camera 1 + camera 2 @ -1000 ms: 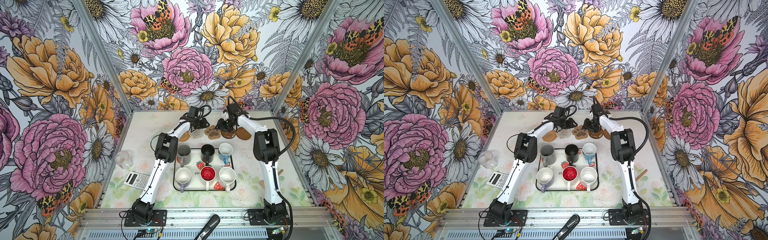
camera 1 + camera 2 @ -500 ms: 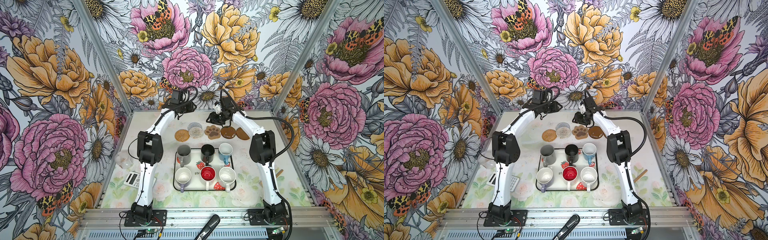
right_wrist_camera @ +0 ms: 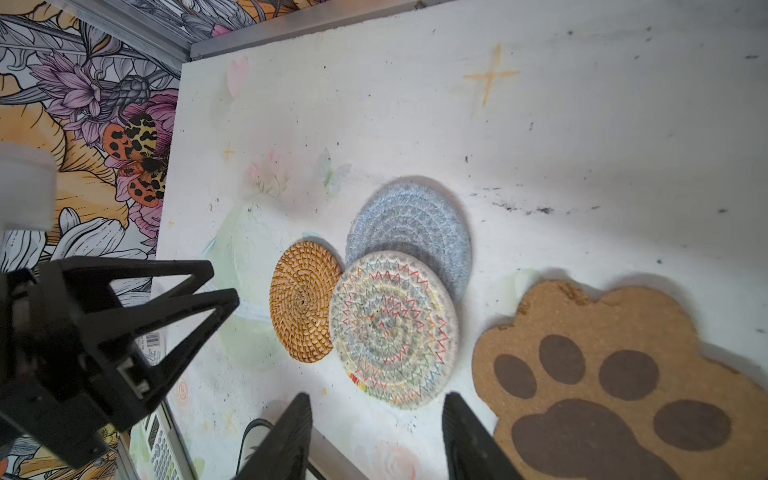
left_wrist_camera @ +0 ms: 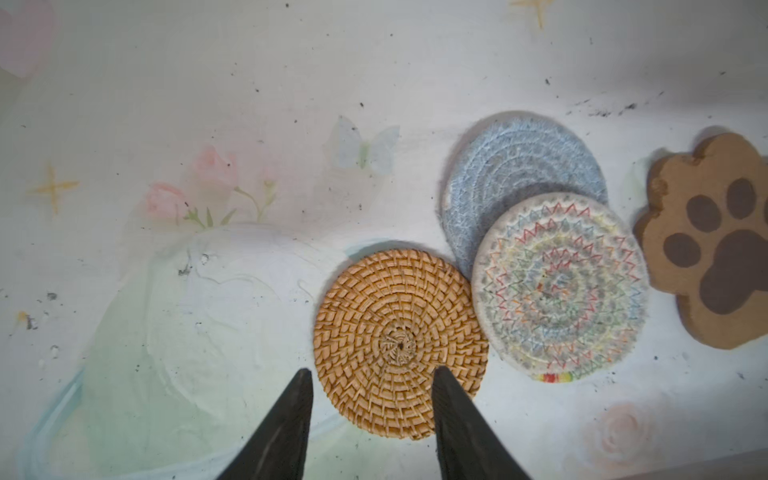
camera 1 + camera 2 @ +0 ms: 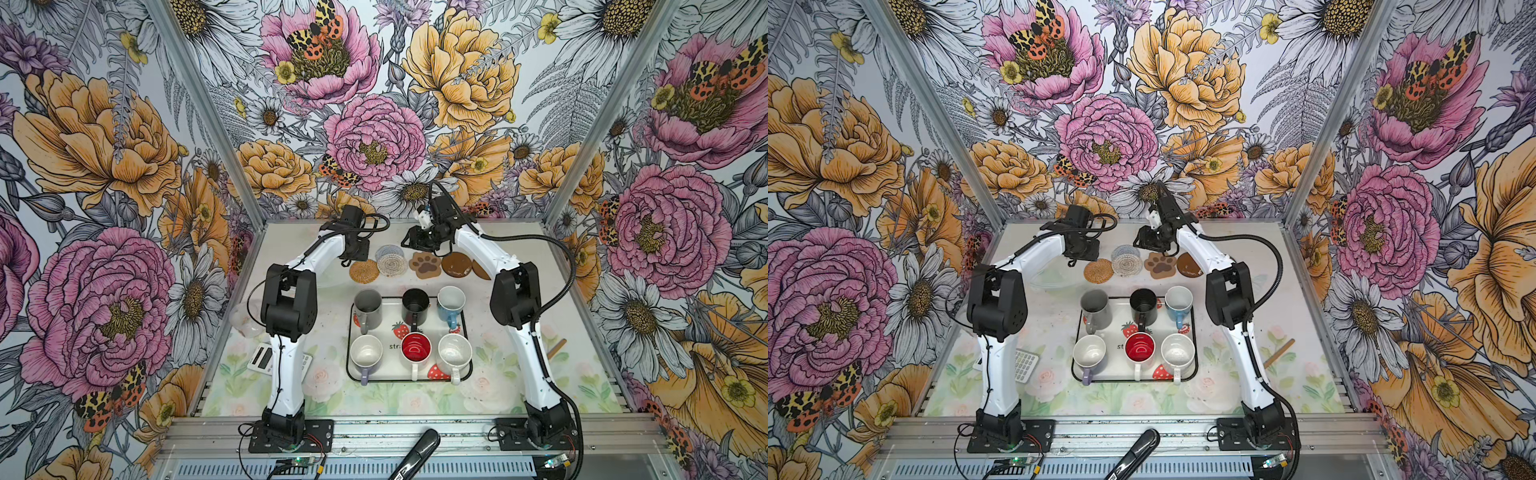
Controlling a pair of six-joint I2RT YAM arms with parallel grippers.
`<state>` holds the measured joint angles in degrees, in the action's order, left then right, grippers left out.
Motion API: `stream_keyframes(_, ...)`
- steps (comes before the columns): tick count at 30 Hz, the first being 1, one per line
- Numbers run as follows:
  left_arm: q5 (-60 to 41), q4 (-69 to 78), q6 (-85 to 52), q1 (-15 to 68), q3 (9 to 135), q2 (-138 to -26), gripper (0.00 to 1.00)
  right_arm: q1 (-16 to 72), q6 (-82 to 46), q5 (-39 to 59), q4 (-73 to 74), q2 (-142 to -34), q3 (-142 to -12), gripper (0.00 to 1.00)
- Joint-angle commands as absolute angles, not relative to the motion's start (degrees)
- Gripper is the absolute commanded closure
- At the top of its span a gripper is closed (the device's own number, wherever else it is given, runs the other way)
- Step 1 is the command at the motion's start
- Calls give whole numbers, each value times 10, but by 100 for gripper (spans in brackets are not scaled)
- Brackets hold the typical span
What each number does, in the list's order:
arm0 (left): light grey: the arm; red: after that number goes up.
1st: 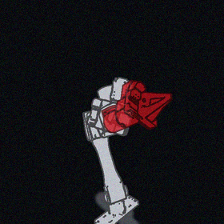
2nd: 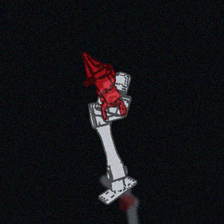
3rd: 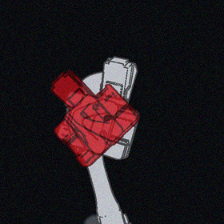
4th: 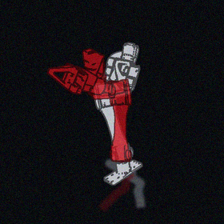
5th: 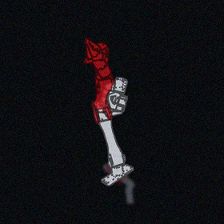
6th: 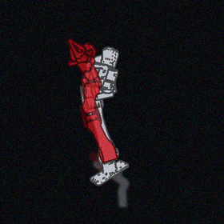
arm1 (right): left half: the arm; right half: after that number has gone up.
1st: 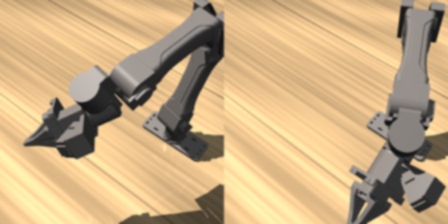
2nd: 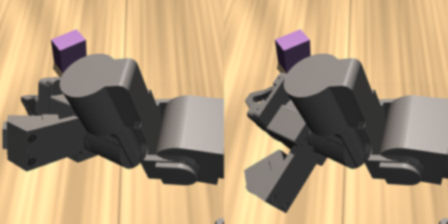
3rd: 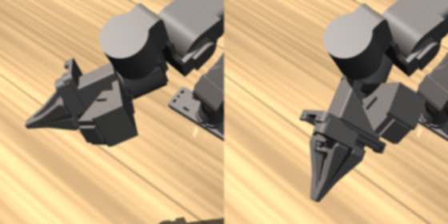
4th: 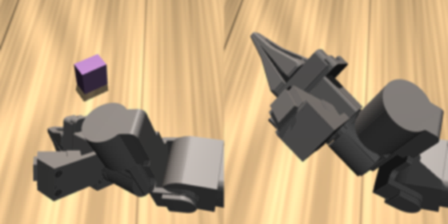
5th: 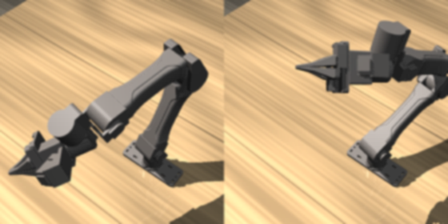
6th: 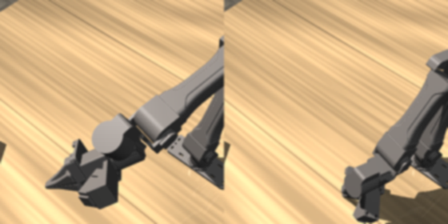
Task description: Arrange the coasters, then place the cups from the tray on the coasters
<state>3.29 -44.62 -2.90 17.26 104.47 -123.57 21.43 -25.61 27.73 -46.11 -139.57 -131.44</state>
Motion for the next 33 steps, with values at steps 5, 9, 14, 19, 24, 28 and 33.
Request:
stream_keyframes(5, 31, -446, 0, 206, 1070, -1279, 46, 214, -251, 282, -462, -1395, -1306, 46)
stream_keyframes(9, 33, -446, 7, 217, 1076, -1302, 44, 214, -248, 283, -462, -1393, -1300, 46)
stream_keyframes(14, 46, -446, 16, 225, 1083, -1321, 43, 214, -249, 284, -461, -1397, -1300, 46)
stream_keyframes(19, 48, -446, 24, 228, 1079, -1324, 43, 214, -248, 284, -461, -1397, -1296, 46)
stream_keyframes(24, 71, -446, 27, 229, 1079, -1331, 43, 213, -245, 286, -461, -1399, -1295, 46)
stream_keyframes(28, 81, -446, 28, 218, 1078, -1344, 43, 212, -244, 286, -461, -1395, -1291, 46)
stream_keyframes(33, 93, -446, 28, 198, 1078, -1347, 43, 209, -243, 284, -461, -1389, -1281, 46)
